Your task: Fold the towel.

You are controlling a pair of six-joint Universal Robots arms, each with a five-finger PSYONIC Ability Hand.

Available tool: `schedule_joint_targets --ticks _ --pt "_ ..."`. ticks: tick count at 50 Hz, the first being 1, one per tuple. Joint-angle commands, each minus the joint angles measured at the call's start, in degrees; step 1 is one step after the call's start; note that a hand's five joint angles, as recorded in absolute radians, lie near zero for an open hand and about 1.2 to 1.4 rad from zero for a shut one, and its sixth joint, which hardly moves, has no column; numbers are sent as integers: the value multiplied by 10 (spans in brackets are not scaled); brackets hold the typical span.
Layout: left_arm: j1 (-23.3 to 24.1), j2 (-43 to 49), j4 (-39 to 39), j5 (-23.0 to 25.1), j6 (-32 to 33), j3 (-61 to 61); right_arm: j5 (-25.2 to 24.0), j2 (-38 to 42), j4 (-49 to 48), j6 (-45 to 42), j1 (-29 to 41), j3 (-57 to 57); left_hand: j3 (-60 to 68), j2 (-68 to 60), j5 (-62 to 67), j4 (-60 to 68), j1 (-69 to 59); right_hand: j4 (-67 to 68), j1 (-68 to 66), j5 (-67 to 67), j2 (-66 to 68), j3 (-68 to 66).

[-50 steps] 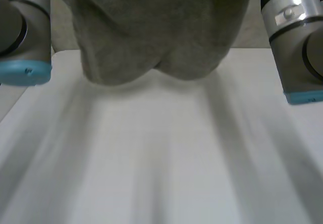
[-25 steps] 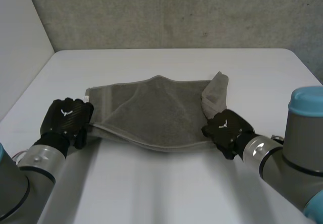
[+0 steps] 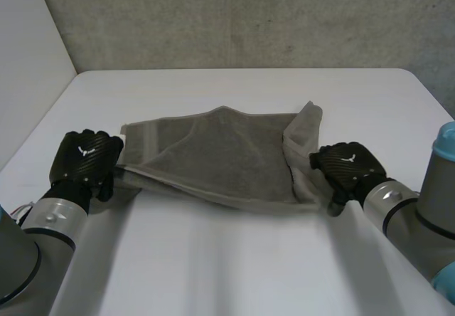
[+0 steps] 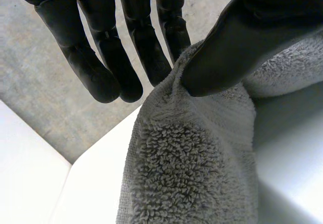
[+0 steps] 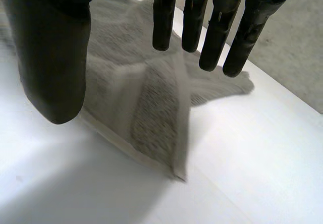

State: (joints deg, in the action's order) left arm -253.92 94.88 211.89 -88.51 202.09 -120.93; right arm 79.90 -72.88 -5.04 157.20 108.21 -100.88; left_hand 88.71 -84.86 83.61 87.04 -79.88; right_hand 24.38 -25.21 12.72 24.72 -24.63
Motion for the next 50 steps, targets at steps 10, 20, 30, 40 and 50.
schedule_joint_targets --ticks 10,20,30,40,50 --pt "-14 3 0 1 -2 -2 -71 25 41 -56 -76 -10 -87 49 -136 -70 -1 -35 44 -19 -39 38" --pt "-13 2 0 0 -2 1 -69 35 -25 -49 -72 -28 -87 49 -136 -70 -1 -25 34 -9 -29 28" --pt "-13 3 0 1 -3 0 -65 78 -72 -46 -69 -8 -87 49 -136 -70 -1 44 -35 60 40 -41" --pt "-12 4 0 1 -3 -2 -67 120 -73 -50 -59 26 -87 49 -136 -70 -1 66 -57 82 62 -63" --pt "-10 7 0 1 -3 -2 -65 140 -84 -53 -56 40 -87 49 -136 -70 -1 76 -67 92 72 -73"
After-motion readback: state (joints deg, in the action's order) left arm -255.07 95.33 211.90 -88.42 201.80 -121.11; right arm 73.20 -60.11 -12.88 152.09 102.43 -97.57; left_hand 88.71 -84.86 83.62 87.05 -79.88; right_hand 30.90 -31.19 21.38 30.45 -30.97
